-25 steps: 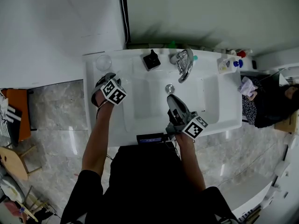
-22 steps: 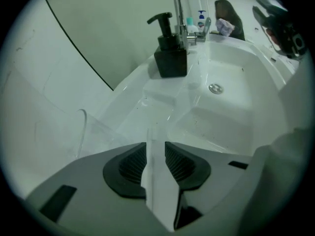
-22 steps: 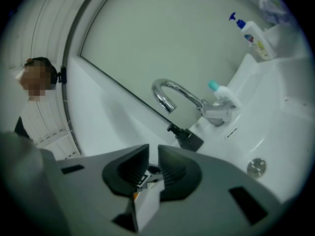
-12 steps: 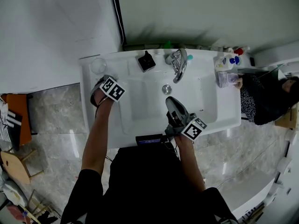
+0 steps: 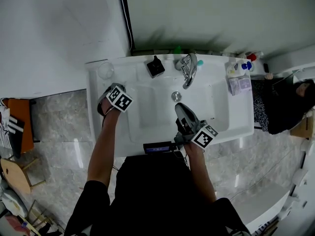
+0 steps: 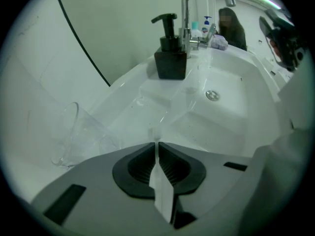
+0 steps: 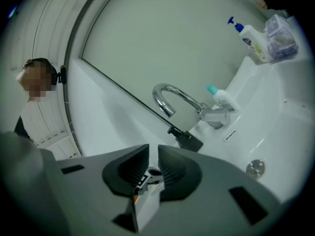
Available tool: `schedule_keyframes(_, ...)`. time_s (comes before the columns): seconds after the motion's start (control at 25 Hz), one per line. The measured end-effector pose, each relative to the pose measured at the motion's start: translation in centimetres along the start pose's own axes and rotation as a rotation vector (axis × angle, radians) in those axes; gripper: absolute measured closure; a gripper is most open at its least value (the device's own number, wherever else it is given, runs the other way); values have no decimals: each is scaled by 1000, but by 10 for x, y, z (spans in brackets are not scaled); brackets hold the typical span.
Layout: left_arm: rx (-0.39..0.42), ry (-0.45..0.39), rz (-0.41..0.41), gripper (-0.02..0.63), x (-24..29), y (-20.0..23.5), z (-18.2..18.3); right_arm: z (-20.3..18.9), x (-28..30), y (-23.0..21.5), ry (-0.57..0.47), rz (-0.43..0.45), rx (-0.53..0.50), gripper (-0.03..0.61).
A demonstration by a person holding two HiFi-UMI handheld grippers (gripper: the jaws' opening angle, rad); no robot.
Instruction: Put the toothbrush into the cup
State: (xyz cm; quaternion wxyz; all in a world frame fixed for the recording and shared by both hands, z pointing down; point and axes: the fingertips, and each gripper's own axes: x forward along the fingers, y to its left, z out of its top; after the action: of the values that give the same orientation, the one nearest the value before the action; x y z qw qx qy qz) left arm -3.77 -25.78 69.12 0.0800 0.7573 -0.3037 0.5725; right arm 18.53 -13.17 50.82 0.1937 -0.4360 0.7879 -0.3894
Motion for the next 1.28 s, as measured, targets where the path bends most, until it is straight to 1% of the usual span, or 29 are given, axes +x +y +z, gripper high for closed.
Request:
schedule_keyframes(0.28, -77, -133, -11, 584, -30, -2, 11, -6, 8, 10, 14, 27, -6, 534)
schedule_keyframes(0.56, -200, -321, -49, 584, -76, 4, 26, -7, 16, 19, 22, 45, -17, 534)
schedule_keyframes(0.72, -269, -466, -62, 584, -108, 14, 36, -7, 19, 20, 30, 39, -22, 534)
schedule_keyframes(0.92, -368, -704, -71, 584, -158, 42, 52, -2, 33, 30, 16, 64, -41, 534)
schedule_keyframes(1.04, -428, -826, -67, 584, -182, 52, 54, -4, 32, 34, 24, 73, -47, 534)
schedule_keyframes(1.28, -510, -1016, -58, 584, -215, 75, 54, -7, 33, 39, 38, 64, -55, 534)
